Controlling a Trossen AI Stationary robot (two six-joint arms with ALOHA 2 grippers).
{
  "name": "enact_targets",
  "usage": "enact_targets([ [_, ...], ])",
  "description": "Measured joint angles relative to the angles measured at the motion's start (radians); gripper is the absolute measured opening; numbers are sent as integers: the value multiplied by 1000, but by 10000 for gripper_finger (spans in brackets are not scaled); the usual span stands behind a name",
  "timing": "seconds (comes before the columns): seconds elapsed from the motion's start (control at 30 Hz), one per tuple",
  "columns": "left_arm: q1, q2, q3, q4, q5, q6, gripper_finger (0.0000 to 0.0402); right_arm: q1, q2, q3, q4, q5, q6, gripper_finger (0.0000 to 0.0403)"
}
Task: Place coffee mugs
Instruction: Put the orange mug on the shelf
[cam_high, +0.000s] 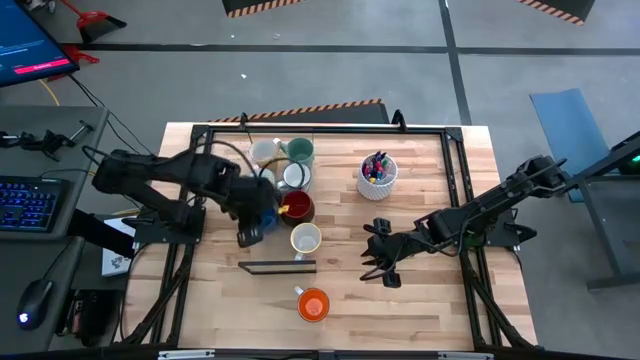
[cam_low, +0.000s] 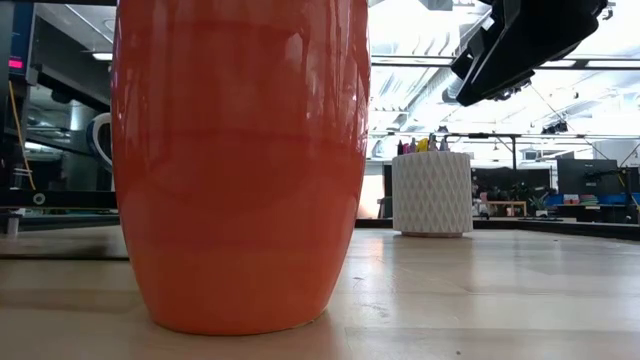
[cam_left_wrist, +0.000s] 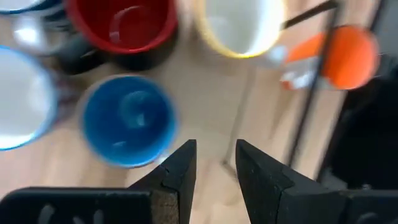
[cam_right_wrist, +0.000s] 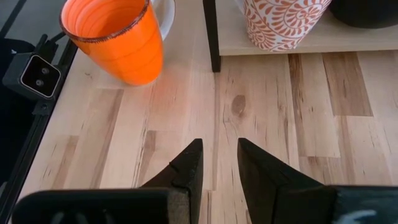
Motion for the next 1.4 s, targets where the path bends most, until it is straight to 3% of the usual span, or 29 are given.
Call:
enact_targets([
  [0.27,-163,35,0,351,-3,-22,102,0,0,0,-3,0,-26,80],
  [0.4,-228,89,0,450,-24,-30,102,0,0,0,-5,0,-26,80],
  [0.7,-329,286,2,513,-8,-1,102,0,0,0,-11,0,-19,80],
  [0.9,-381,379,120,474,-28,12,101,0,0,0,-16,0,-16,80],
  [1.1,-419,453,200,469,-100,56,101,0,0,0,-20,0,-17,80],
  [1.4,-424,503,206,427,-132,31,101,0,0,0,-69,-5,-16,80],
])
